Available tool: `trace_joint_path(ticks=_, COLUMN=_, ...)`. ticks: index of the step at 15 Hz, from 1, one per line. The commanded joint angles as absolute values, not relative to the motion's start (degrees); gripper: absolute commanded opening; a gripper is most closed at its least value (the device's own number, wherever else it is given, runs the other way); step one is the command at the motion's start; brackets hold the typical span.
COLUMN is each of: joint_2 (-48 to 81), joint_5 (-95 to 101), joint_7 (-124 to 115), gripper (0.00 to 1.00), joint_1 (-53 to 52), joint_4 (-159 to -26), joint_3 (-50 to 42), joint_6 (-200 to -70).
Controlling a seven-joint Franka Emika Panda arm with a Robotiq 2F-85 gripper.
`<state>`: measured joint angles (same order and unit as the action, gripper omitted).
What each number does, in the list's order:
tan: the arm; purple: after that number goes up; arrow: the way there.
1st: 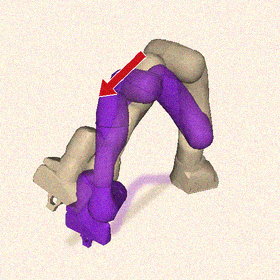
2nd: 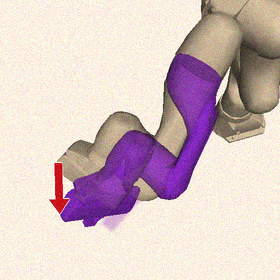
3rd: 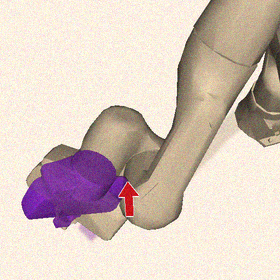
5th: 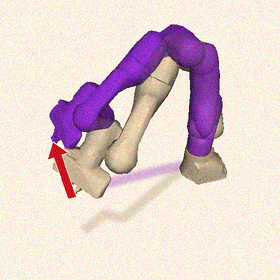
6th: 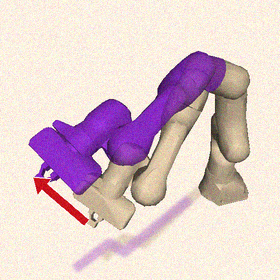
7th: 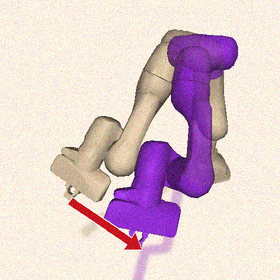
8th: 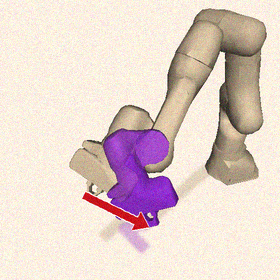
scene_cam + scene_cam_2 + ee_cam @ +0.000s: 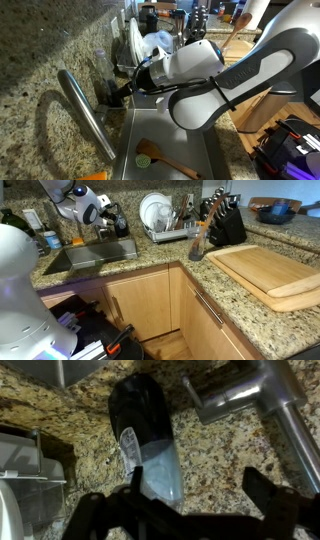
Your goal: Move the dish soap forward
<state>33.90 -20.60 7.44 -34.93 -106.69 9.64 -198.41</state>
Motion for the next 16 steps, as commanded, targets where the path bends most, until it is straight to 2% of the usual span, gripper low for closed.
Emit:
trace_joint_path(ticks=1, joint_2=33.89, joint_5=-20.6, joint_7=7.44, gripper=1.0, joint_1=-34.94, joint_4=-106.69, joint_3=9.87, joint_6=-198.41)
trace_joint_path(ticks=2, joint_2=33.89, joint_5=-20.6, joint_7=7.43, gripper=1.0, joint_1=-34.99, joint_4=-106.69, joint_3=10.11, joint_6=-198.41)
trace_joint_path(ticks=8, joint_2=43.66, joint_5=-18.2, joint_7=7.34, gripper=1.0, joint_1=-52.8, joint_4=-84.35, joint_3=-10.09, joint_6=-198.22)
trace_joint_path(ticks=9, joint_2=38.71, joint_5=-19.25, joint_7=7.99, gripper=1.0, joint_1=-48.68, joint_4=-92.29, joint_3=-4.64, joint_6=-198.18)
trace_joint_path(ticks=12, joint_2=41.91, joint_5=-19.25, joint_7=7.76, gripper=1.0, joint_1=-52.8, joint_4=-86.71, joint_3=-9.4, joint_6=-198.16)
trace_joint_path(ticks=15, joint_2=42.13, joint_5=-19.52, joint_7=7.57, gripper=1.0, joint_1=-52.88, joint_4=-86.5, joint_3=-9.91, joint_6=-197.44)
trace_joint_path(ticks=16, joint_2=41.37, joint_5=-21.67, joint_7=7.9, gripper=1.0, joint_1=-54.84, joint_4=-87.91, joint_3=-12.91, joint_6=-196.74)
